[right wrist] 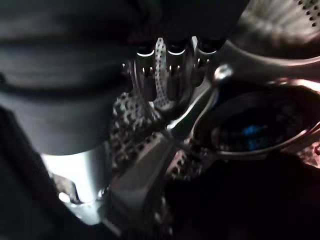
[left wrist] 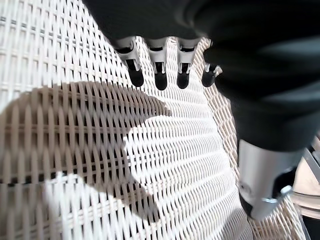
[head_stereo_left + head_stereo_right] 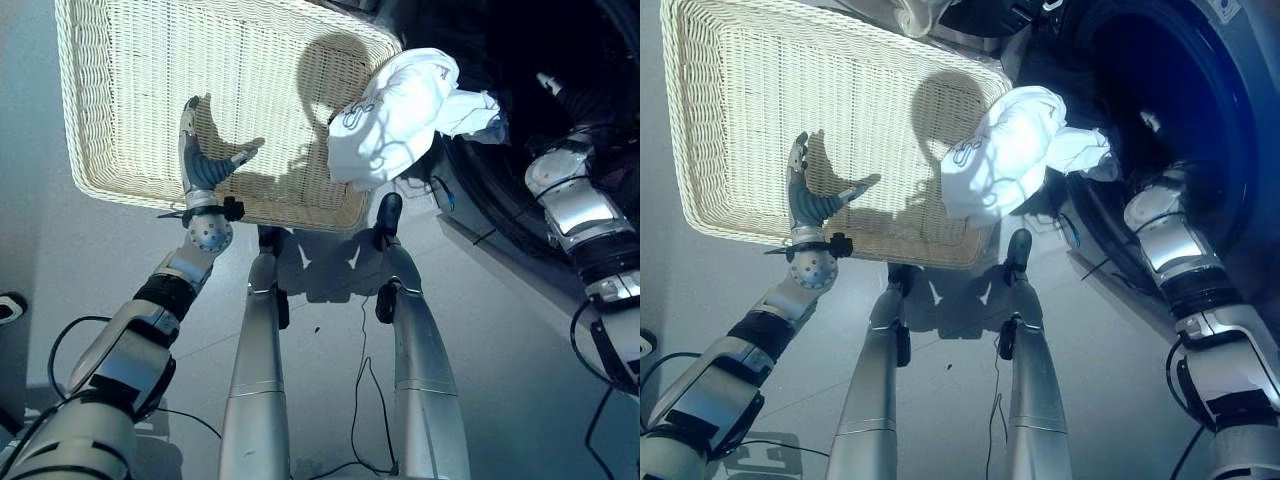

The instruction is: Put the clothes into the washing machine.

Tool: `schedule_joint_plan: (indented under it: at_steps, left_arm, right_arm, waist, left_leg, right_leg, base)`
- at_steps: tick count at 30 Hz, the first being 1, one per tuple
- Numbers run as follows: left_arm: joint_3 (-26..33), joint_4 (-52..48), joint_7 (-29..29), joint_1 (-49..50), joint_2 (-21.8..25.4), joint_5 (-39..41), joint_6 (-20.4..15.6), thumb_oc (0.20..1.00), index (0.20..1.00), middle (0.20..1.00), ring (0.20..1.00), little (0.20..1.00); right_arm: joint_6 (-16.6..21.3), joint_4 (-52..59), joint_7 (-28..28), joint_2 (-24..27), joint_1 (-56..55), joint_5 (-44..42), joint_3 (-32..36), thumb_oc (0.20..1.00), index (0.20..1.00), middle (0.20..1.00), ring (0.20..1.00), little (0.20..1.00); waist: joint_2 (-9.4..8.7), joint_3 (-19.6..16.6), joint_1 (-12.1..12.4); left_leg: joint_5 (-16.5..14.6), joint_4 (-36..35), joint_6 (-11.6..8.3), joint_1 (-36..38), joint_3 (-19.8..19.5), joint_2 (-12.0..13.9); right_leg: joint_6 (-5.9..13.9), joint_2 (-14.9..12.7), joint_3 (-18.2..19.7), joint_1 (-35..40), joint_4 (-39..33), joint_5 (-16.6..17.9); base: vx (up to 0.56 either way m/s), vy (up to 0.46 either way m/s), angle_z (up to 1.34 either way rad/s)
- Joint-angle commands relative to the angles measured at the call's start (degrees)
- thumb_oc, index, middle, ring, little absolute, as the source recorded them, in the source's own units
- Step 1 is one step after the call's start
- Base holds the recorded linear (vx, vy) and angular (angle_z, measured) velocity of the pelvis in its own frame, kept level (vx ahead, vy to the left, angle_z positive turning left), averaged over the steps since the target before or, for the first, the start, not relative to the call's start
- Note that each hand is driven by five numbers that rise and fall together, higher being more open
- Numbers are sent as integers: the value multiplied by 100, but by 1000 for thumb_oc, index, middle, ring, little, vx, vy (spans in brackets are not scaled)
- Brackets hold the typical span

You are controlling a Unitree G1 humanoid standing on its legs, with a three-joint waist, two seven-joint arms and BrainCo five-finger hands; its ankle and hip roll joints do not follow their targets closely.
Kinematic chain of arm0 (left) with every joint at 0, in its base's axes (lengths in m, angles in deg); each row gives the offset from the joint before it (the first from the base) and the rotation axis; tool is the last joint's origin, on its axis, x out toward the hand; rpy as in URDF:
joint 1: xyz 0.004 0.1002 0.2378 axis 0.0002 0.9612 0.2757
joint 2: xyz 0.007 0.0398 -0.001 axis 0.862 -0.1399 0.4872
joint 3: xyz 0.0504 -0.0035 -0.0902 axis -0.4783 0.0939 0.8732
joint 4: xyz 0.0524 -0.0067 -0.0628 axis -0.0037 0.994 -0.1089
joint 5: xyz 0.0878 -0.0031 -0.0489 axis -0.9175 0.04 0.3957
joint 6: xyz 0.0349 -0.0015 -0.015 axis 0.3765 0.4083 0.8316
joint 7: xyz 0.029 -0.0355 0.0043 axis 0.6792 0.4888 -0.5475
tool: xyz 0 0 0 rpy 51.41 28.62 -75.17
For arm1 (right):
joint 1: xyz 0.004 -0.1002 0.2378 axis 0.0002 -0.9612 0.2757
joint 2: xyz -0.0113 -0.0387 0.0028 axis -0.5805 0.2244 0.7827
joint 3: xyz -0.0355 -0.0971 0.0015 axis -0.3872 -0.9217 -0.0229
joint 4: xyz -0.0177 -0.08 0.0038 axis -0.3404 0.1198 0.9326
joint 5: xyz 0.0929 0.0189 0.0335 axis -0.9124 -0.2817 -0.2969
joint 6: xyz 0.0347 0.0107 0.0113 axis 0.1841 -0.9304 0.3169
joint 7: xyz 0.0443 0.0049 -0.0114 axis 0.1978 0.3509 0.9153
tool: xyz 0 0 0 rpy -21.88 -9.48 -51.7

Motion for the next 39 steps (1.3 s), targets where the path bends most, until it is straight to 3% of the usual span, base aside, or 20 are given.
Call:
schedule_joint_plan:
  at_steps: [1, 7, 13, 17, 21, 29, 39]
  left_arm:
    - [431, -89, -149, -11, -146, 132, -89, 1000, 1000, 1000, 1000, 1000]
    - [607, -169, -269, 45, -281, 37, -42, 1000, 1000, 1000, 1000, 1000]
    - [769, -309, -318, 83, -372, -72, 126, 1000, 1000, 1000, 1000, 1000]
    - [803, -312, -338, 88, -420, -86, 158, 1000, 1000, 1000, 1000, 1000]
    - [865, -244, -296, 33, -479, -57, 190, 1000, 1000, 1000, 1000, 1000]
    - [817, -262, -288, 2, -510, -58, 198, 1000, 1000, 1000, 1000, 1000]
    - [731, -279, -209, -56, -412, 40, 249, 1000, 1000, 1000, 1000, 1000]
  right_arm:
    - [97, 470, 98, 124, -105, 508, 43, 1000, 1000, 1000, 1000, 1000]
    - [141, 1250, 574, -125, -498, 1164, 91, 1000, 1000, 1000, 1000, 1000]
    - [680, 1966, 1539, -302, -669, 2083, -92, 1000, 1000, 1000, 1000, 1000]
    - [926, 2243, 1830, -294, -604, 2332, -298, 1000, 1000, 1000, 1000, 1000]
    - [1255, 2453, 2470, -326, -336, 2543, -671, 1000, 1000, 1000, 1000, 1000]
    - [1335, 2915, 3457, -213, -26, 2787, -1396, 1000, 1000, 1000, 1000, 1000]
    - [1310, 2846, 3979, 4, 357, 2914, -2000, 1000, 1000, 1000, 1000, 1000]
  waist:
    - [167, -106, -62]
    - [179, -106, -115]
    - [169, -106, -134]
    - [176, -106, -120]
    - [190, -106, -93]
    - [219, -106, -35]
    - [203, -106, 13]
  left_leg:
    - [-36, -264, 505, 216, 168, -648]
    - [-5, -278, 496, 203, 219, -640]
    - [45, -303, 484, 201, 238, -651]
    - [72, -325, 471, 222, 241, -652]
    - [96, -319, 452, 215, 238, -668]
    - [186, -362, 438, 205, 229, -685]
    - [219, -325, 420, 183, 201, -706]
  right_leg:
    - [311, 626, -579, 152, 474, -362]
    - [311, 634, -550, 104, 518, -386]
    - [322, 634, -550, 82, 522, -371]
    - [324, 626, -564, 99, 518, -371]
    - [315, 622, -576, 94, 520, -381]
    - [285, 618, -626, 97, 515, -377]
    - [280, 608, -655, 106, 483, -338]
  base:
    - [0, 0, 0]
    - [0, 0, 0]
    - [0, 0, 0]
    - [0, 0, 0]
    - [0, 0, 0]
    - [0, 0, 0]
    - [1, -2, 1]
